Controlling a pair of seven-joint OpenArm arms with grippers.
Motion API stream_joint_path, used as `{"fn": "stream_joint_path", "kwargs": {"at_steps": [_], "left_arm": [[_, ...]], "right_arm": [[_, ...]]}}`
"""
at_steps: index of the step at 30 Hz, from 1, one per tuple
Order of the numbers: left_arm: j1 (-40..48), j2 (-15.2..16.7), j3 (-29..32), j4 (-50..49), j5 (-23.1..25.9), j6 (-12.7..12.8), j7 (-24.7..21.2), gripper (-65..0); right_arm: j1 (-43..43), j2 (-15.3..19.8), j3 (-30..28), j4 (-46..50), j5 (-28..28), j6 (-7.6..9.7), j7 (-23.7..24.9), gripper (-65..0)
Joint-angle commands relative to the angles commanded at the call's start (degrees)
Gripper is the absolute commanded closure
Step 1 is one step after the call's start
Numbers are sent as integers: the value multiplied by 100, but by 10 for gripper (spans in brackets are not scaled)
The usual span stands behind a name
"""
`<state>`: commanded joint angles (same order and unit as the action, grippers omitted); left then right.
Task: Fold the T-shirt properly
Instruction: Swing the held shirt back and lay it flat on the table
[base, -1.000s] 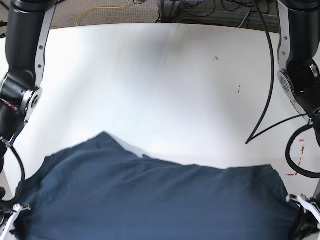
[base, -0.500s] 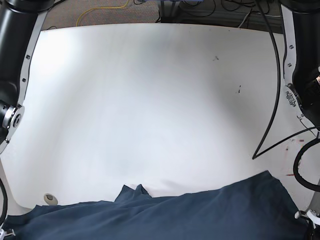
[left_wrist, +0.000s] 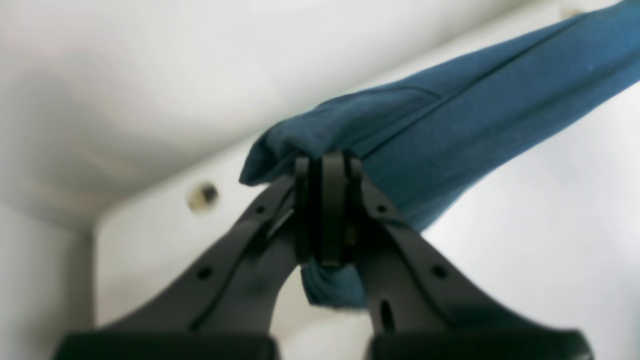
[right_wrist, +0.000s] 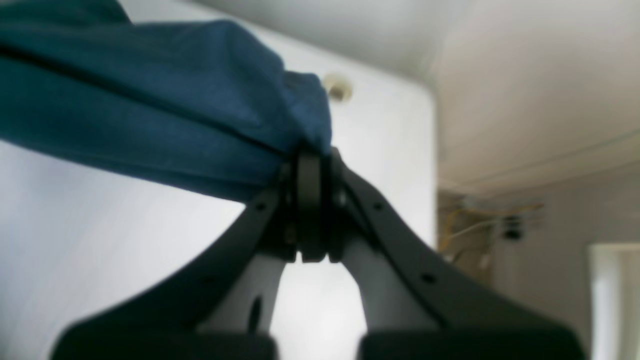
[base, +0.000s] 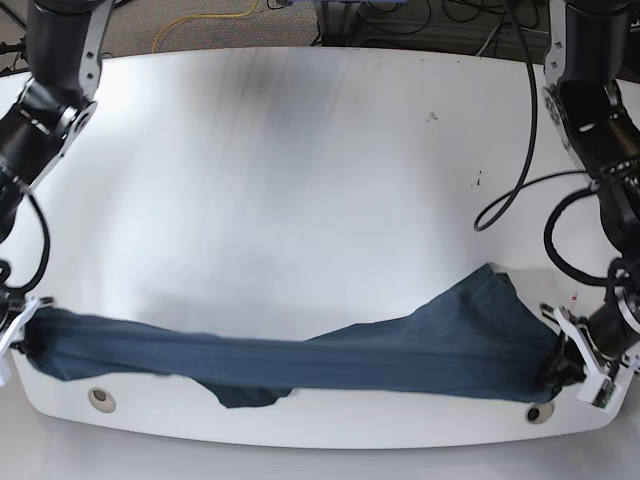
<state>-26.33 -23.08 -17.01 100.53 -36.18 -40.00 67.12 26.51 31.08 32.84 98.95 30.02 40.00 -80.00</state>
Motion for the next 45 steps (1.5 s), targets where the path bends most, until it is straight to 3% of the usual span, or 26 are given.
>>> {"fn": "stream_joint_path", "kwargs": {"at_steps": [6,13,25,35,37,45], "left_arm": [[1257,0,-255,193,0,0,0,0],[2338,-9,-501,193,-9,0,18,0],[3622,-62,-774,185,9,0,26,0],[3859,-273,-765,149,18,0,35,0],[3938,-281,-765,141,26,0,35,-25],[4114,-396,-756,141,26,0,97,-261]], "right_arm": [[-1451,-624,607,457,9,0,0,0],[-2655,-1090,747,554,9,0,101,0],[-3569,-1248,756,554,0,0,251,0],[-3930,-1248,747,554,-9,0,251,0],[-3947,-1257,747,545,-26,0,251,0],[-4044,-1257,721,536,-44,0,242,-38]]}}
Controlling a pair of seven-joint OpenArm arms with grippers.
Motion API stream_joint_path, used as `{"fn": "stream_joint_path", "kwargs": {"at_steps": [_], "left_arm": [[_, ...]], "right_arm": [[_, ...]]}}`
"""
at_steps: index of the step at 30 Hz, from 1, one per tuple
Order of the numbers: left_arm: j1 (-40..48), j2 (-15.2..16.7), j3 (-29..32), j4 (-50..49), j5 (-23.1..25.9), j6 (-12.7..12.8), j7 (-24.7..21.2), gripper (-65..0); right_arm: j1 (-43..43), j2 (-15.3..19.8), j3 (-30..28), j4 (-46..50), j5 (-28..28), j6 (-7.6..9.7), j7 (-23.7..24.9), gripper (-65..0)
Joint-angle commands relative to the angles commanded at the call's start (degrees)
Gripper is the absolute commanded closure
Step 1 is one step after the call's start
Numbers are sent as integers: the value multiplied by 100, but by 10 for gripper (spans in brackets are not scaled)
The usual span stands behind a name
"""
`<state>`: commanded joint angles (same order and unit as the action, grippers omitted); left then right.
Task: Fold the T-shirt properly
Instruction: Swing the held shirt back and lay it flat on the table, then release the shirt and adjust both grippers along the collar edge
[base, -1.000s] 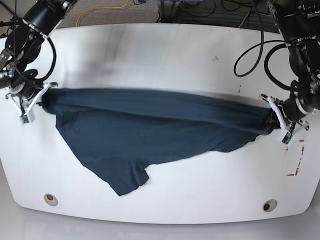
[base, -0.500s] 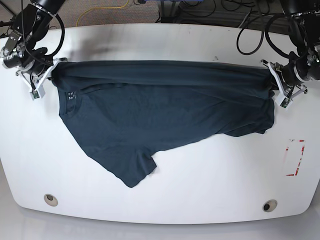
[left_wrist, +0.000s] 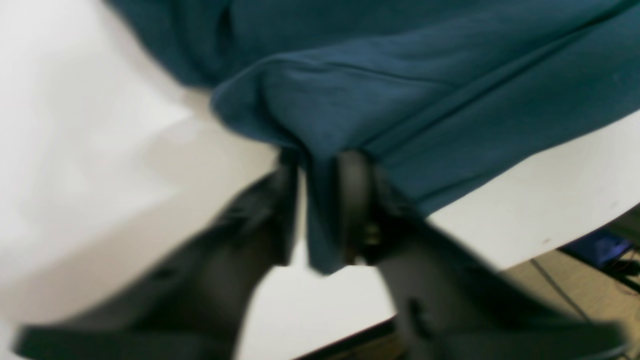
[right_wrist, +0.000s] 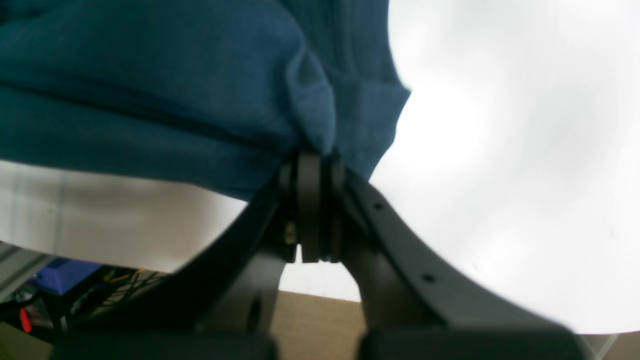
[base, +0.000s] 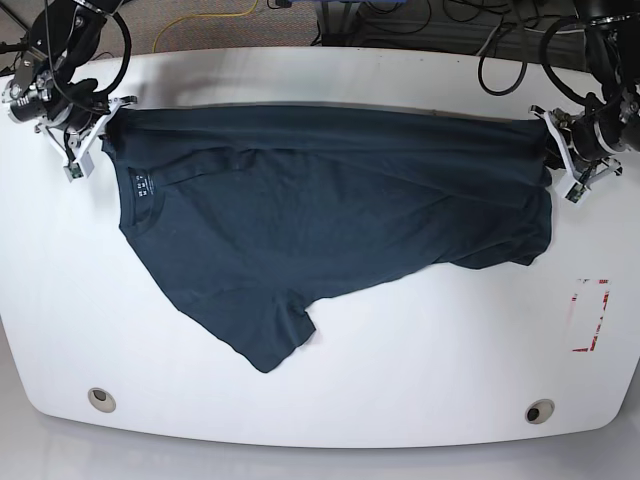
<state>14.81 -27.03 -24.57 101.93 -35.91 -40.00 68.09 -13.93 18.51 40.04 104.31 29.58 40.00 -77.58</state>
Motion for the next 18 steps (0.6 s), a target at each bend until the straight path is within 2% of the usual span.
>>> {"fn": "stream_joint_path", "kwargs": {"at_steps": [4,6,9,14,16,18], "left_arm": [[35,0,0,-9,0,0,105,-329],[35,0,18,-97,88,0,123,-346],[35,0,141,-202,211,0,132,-350],[35,-35,220,-246,246,0,167,-350],[35,-97,211,-220,211,0,352,-351],[9,-123,176,-185,62,0,554,-350]], "right_arm": [[-79,0,9,-9,0,0,0,-75],[-88,0,0,-9,0,0,0,-125],[-123,-9,0,9,53,0,0,-228],[-123,-176,79,44,53,0,-9,-450],[-123,-229,211,255,70,0,-9,-506],[-123,-264,334,484,158,0,-26,-528]]}}
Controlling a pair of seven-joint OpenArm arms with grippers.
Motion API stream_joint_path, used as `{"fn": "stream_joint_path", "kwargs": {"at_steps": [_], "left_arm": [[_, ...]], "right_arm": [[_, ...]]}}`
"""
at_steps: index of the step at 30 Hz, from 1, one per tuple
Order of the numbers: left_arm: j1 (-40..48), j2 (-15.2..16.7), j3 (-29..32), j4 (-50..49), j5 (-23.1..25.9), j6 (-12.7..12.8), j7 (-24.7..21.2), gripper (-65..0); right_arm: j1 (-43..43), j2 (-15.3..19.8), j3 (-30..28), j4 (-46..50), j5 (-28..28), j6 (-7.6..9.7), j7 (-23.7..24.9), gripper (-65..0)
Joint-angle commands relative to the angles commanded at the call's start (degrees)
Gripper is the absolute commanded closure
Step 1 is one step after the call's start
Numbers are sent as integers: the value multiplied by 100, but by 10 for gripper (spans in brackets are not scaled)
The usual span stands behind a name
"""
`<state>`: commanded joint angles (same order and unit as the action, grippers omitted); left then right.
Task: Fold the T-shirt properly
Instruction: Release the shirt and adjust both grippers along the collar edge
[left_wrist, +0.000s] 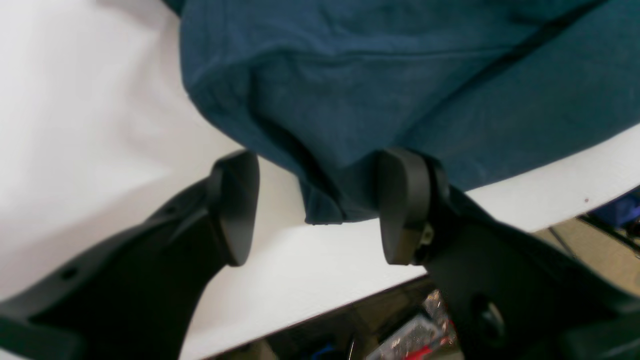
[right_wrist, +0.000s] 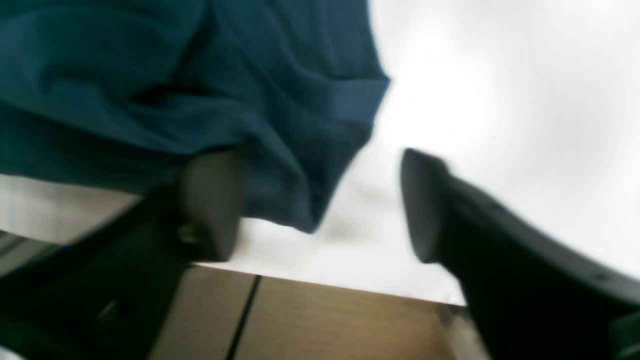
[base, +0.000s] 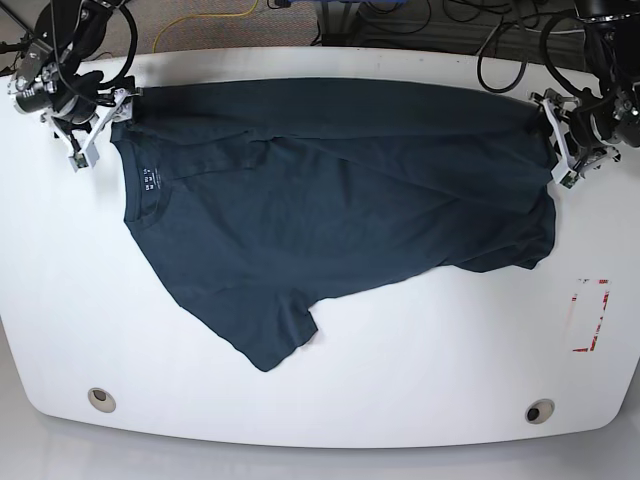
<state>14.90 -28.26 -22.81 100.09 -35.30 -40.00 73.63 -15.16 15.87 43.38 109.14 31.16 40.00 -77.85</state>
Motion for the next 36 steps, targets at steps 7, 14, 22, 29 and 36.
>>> {"fn": "stream_joint_path", "kwargs": {"at_steps": [7,14,22,29,36], "left_arm": [[-18,53,-563,545,-914,0,387,-346],[-484,308,-457,475,-677,0,387,-346],[-659,563,-369,-334,431,0,132,-346],[-448,545,-396,-651,905,0,-88,-344],[-176,264,-484,-677,914,0,-79,-264]], "right_arm": [[97,-281,422,343,738,0,-215,-531],[343,-484,132,308,730,0,-215,-531],[396,-580,-273,308,404,0,-215,-531],[360,-651,-316,141,396,0,-215,-531],[211,-642,-316,-70,149,0,-211,-477]]}}
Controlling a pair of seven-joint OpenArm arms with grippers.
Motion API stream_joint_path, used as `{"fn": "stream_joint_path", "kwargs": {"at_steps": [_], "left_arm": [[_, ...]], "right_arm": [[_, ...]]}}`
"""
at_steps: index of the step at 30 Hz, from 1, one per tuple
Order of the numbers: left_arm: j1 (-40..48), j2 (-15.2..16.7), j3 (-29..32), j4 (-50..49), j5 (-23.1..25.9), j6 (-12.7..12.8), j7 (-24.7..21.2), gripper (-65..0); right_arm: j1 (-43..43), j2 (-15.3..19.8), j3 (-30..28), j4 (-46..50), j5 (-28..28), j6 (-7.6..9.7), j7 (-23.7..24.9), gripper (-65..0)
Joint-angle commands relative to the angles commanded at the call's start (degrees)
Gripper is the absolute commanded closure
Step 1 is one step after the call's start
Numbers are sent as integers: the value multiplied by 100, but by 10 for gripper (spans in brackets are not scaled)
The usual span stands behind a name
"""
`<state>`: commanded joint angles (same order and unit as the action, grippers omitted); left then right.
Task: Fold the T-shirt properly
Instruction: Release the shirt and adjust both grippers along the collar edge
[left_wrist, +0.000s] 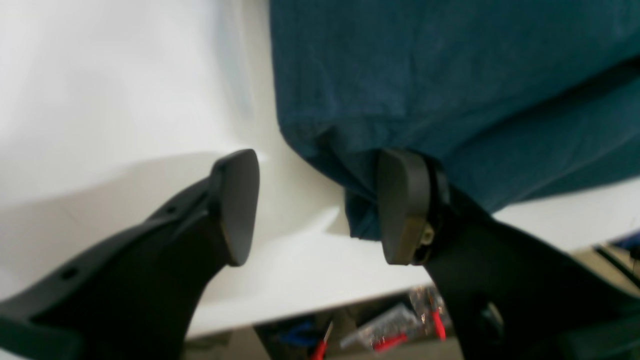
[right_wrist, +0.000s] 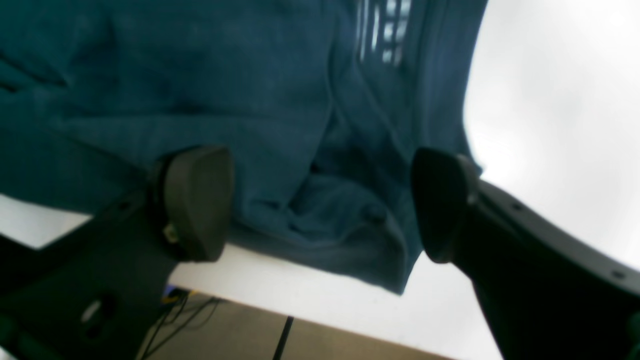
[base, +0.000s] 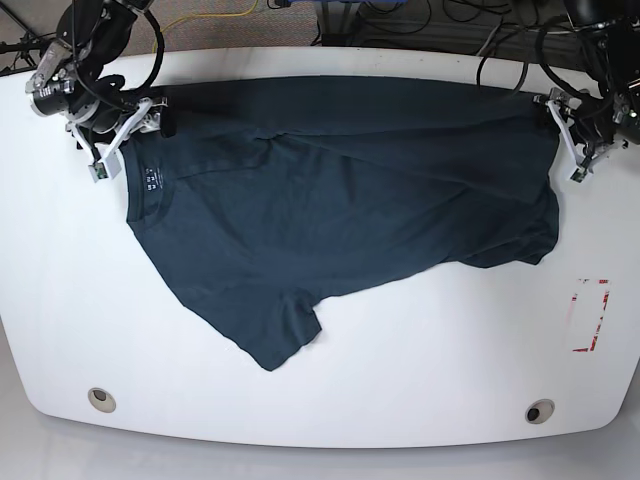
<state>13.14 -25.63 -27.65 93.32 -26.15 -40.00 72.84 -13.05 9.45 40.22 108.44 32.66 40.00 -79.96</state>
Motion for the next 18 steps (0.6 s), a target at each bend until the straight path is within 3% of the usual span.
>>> {"fn": "stream_joint_path", "kwargs": {"at_steps": [3,6,18], "left_arm": [[70,-35,0,0,0,0,0,-219],[220,-211,0,18,-26,0,-9,-217],[211,-255,-237,475,0,0,9,-217]], "right_arm": [[-88,-9,9,0,-79,0,79,-433],[-185,0,9,18,-53,0,105,-411],[-211,-18,18,176,-97,0,88,-401]]}}
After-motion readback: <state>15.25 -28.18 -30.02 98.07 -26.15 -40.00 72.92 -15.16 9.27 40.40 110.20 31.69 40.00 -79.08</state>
